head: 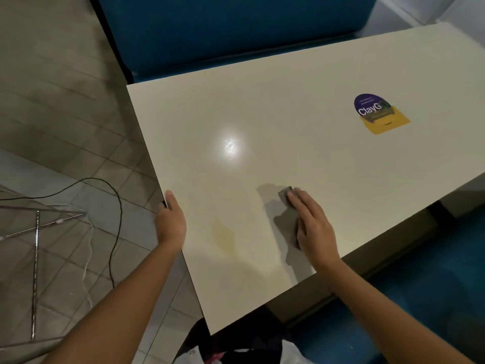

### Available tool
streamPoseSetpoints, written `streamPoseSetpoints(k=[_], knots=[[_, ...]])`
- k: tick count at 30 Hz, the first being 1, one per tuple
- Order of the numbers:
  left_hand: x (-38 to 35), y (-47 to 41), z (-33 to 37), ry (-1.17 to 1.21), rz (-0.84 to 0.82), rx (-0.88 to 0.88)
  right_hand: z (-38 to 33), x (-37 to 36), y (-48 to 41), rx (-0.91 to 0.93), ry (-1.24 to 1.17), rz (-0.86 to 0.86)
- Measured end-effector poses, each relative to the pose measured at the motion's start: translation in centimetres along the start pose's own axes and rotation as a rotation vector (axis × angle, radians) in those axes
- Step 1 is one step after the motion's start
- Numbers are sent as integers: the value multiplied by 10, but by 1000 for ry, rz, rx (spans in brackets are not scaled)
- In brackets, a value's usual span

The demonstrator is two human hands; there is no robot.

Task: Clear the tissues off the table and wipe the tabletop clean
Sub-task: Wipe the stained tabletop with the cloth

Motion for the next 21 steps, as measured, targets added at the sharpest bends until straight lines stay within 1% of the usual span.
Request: streamPoseSetpoints(k=[2, 4, 6, 8, 10, 12, 15, 18, 21], knots=[[0, 0, 0, -1, -1, 2, 17, 18, 3, -67, 39, -10], [0, 1, 1, 6, -9, 5, 28, 23, 7, -133, 92, -68], [-1, 1, 1, 12, -12, 5, 35, 19, 10, -135, 156, -110], [0, 2, 2, 23, -10, 4, 37, 8, 12, -126, 189, -116], [0, 2, 2, 35, -15, 4, 35, -4, 13, -177, 200, -83], [-1, 1, 2, 34, -25, 3, 27, -16, 16, -243, 207, -42], [-1, 2, 1, 33, -25, 0, 0, -40, 24, -253, 184, -35], [-1, 3, 2, 40, -23, -2, -30, -75, 32, -237, 150, -115], [-1, 3, 0, 53, -30, 8, -65, -102, 38, -159, 108, -204]])
Point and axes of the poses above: each hand's wrist, its own y-axis away from the middle knuckle, its own x-axis out of the back of the hand, z = x × y, the point moved 7 cm from there along -y, towards the middle knuckle, and after that the axes turned 15 degrees about -y, right-handed, at the moved point
